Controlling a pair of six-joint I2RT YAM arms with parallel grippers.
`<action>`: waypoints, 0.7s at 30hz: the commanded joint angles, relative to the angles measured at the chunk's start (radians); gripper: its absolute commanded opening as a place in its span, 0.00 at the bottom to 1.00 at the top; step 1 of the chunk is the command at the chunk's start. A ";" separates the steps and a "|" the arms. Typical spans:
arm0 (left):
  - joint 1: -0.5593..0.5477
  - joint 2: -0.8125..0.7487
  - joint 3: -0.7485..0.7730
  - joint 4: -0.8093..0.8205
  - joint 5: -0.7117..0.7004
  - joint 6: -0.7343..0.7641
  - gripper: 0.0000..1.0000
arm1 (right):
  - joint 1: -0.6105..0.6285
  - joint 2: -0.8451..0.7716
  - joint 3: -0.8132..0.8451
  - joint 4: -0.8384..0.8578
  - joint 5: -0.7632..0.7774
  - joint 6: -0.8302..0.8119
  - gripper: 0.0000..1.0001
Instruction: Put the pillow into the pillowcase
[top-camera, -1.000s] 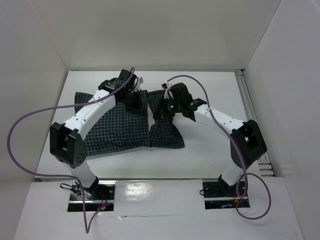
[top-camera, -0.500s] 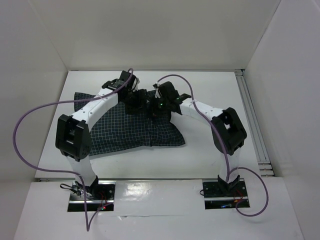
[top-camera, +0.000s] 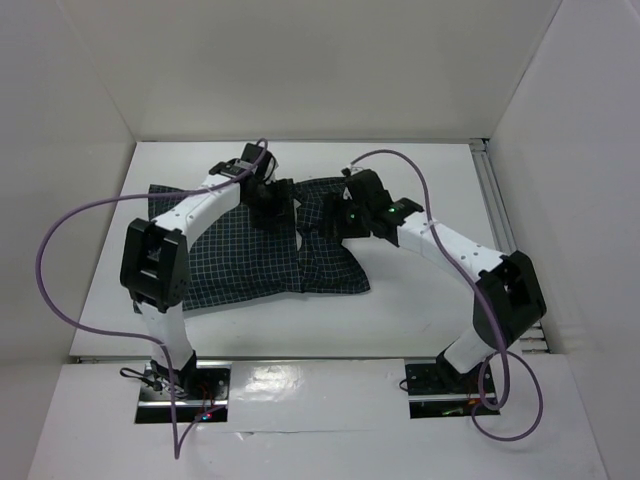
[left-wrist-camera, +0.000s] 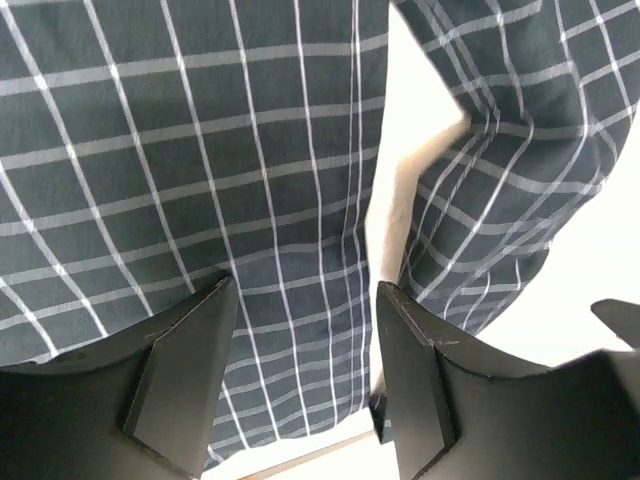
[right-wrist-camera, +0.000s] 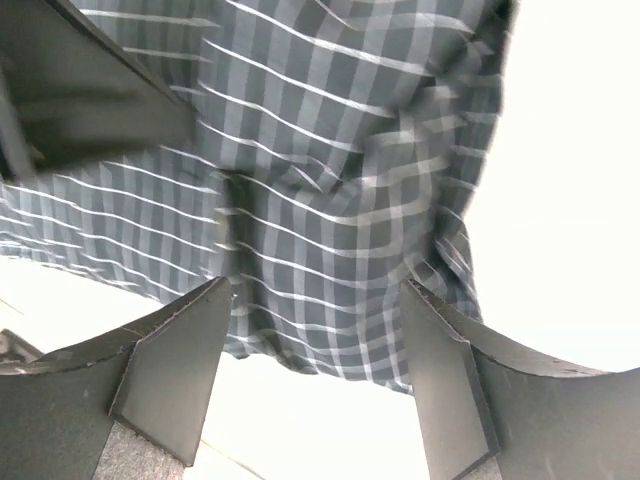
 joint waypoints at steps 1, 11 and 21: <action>0.003 0.056 0.050 0.035 0.003 -0.013 0.70 | -0.038 -0.060 -0.066 -0.056 0.052 0.011 0.75; 0.012 0.133 0.144 -0.032 -0.026 0.017 0.00 | -0.099 -0.054 -0.137 -0.047 -0.052 0.011 0.90; -0.017 -0.012 0.226 -0.070 0.192 0.059 0.00 | -0.099 0.148 -0.092 0.120 -0.227 -0.030 0.94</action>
